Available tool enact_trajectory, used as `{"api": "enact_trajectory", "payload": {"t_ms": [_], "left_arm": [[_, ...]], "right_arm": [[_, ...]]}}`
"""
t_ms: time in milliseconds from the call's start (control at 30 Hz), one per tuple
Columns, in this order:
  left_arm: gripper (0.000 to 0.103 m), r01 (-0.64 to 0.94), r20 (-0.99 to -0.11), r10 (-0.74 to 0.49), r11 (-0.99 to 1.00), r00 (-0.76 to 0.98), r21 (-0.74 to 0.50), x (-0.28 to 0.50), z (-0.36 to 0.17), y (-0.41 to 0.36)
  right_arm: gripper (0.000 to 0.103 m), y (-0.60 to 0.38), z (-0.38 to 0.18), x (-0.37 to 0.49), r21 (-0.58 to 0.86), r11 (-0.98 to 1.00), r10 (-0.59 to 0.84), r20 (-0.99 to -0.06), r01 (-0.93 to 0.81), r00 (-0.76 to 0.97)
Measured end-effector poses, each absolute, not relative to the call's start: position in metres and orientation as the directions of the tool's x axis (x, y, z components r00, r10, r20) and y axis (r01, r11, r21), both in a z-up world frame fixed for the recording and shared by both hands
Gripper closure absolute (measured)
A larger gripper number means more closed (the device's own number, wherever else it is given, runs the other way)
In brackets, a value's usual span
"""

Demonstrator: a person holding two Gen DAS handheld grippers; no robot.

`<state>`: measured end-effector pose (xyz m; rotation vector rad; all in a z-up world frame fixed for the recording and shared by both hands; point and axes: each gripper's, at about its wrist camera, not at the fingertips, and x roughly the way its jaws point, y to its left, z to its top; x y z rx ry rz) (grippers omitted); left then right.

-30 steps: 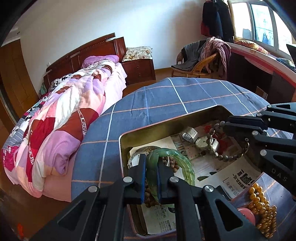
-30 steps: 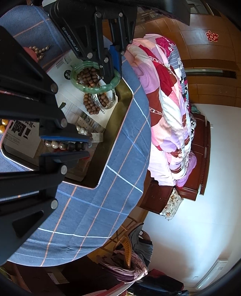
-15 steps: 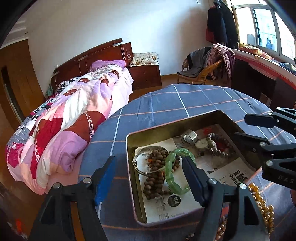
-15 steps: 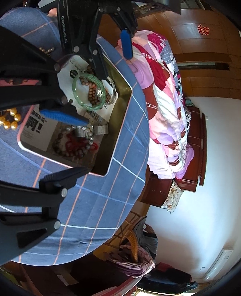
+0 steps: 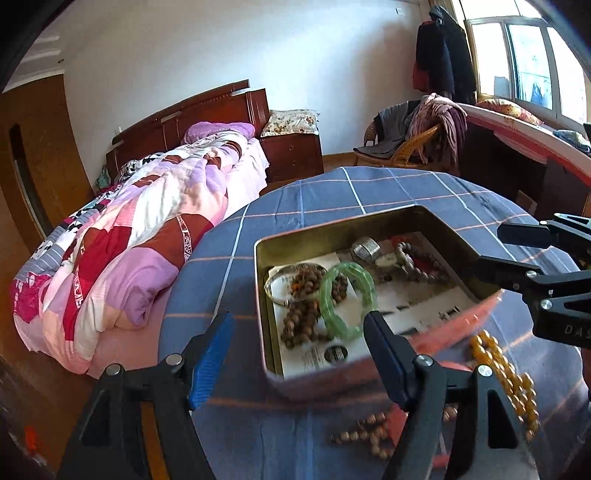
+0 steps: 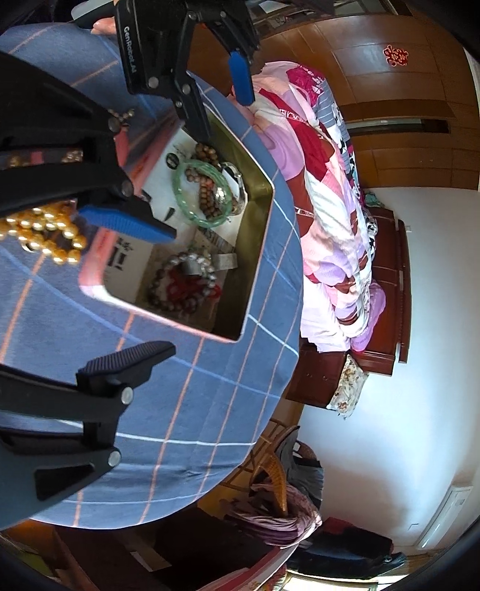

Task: Organize jewelry
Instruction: 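Withdraw both tools from the tin toward the pink bangle and gold beads, then grasp the pink bangle with the left tool while the right tool grasps the gold bead strand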

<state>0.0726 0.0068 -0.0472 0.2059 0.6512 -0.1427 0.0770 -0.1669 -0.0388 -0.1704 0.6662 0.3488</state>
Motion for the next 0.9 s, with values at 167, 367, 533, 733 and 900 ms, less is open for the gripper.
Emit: {"api": "enact_trajectory", "payload": {"t_ms": [167,367,533,733,900], "left_arm": [[0.030,0.191,-0.612,-0.056,0.969,0.789,0.157,0.051,-0.051,0.005],[0.030,0.197,-0.630,-0.066,0.970,0.774,0.140,0.042,-0.057,-0.005],[0.030,0.228,-0.658,-0.097,0.967,0.746,0.116,0.035,-0.069,-0.016],[0.051,0.281,-0.691,-0.128,0.953,0.711,0.113,0.035,-0.085,-0.027],[0.091,0.320,-0.703,-0.175,0.944,0.690,0.079,0.036,-0.090,-0.029]], "right_arm": [[0.043,-0.174,-0.043,0.062,-0.045,0.931,0.252,-0.640,-0.363,0.726],[0.039,-0.183,-0.052,0.045,-0.032,0.939,0.242,-0.650,-0.344,0.720],[0.037,-0.188,-0.063,0.038,-0.022,0.943,0.236,-0.663,-0.333,0.711],[0.037,-0.186,-0.065,0.041,-0.028,0.941,0.233,-0.668,-0.337,0.707],[0.036,-0.184,-0.067,0.039,-0.042,0.938,0.227,-0.673,-0.344,0.704]]}}
